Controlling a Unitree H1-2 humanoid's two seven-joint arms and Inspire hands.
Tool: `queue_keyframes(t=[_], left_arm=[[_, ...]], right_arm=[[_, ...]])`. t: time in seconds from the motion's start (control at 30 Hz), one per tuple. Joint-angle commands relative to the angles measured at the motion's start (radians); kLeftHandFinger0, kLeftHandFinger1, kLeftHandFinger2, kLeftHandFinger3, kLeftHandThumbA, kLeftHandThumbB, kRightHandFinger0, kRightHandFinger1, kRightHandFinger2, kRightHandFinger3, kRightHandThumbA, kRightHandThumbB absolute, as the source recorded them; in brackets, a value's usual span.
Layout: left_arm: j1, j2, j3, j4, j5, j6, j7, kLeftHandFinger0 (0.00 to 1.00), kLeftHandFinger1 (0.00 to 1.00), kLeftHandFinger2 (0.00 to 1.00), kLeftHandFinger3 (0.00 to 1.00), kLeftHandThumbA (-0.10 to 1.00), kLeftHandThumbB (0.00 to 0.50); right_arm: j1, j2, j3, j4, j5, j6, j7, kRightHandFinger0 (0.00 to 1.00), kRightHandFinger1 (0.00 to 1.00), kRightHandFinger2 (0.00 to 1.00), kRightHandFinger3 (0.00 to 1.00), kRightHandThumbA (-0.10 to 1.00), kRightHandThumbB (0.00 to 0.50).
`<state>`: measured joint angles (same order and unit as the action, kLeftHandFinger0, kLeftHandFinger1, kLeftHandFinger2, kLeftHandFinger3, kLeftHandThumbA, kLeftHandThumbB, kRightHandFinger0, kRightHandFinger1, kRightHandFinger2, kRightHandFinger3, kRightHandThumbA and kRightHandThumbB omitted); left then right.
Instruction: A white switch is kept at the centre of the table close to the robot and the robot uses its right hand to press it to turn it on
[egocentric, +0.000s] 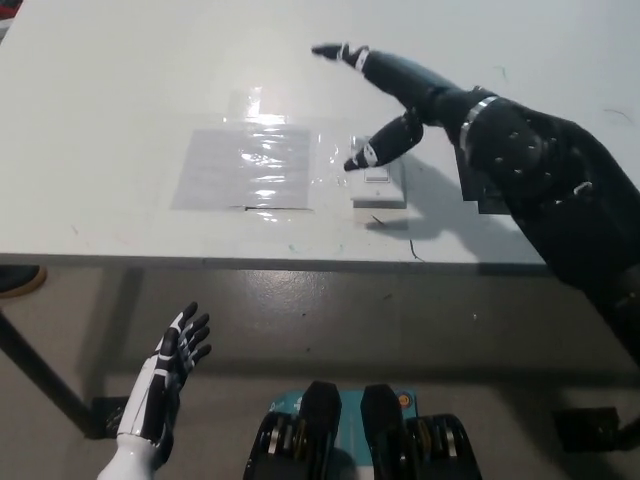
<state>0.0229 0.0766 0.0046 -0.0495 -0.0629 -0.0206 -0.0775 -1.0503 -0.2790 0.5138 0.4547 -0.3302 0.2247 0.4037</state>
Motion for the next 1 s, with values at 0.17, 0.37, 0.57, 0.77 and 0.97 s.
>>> queue_keyframes(t=[0.17, 0.37, 0.57, 0.77, 0.97], left_arm=[[-0.015, 0.014, -0.006, -0.032, -0.009, -0.028, -0.024, 1.0, 1.0, 1.0, 1.0, 1.0, 0.027], [-0.014, 0.011, -0.001, -0.039, -0.015, -0.016, -0.024, 1.0, 1.0, 1.0, 1.0, 1.0, 0.023], [-0.013, 0.012, -0.003, -0.035, -0.008, -0.022, -0.025, 1.0, 1.0, 1.0, 1.0, 1.0, 0.027], [-0.019, 0.005, -0.003, -0.032, -0.003, -0.026, -0.018, 1.0, 1.0, 1.0, 1.0, 1.0, 0.013], [-0.014, 0.009, -0.001, -0.032, -0.005, -0.02, -0.02, 1.0, 1.0, 1.0, 1.0, 1.0, 0.009]], right_arm=[[-0.097, 0.004, 0.055, 0.109, -0.106, 0.026, 0.064, 1.0, 1.0, 1.0, 1.0, 1.0, 0.302], [-0.088, -0.003, 0.067, 0.112, -0.128, 0.03, 0.096, 1.0, 1.0, 1.0, 1.0, 1.0, 0.312], [-0.065, -0.002, 0.07, 0.107, -0.143, 0.031, 0.112, 1.0, 1.0, 1.0, 1.0, 1.0, 0.346], [-0.041, -0.001, 0.07, 0.105, -0.16, 0.026, 0.123, 1.0, 1.0, 1.0, 1.0, 1.0, 0.347], [-0.014, 0.001, 0.083, 0.103, -0.181, 0.029, 0.138, 1.0, 1.0, 1.0, 1.0, 1.0, 0.347]])
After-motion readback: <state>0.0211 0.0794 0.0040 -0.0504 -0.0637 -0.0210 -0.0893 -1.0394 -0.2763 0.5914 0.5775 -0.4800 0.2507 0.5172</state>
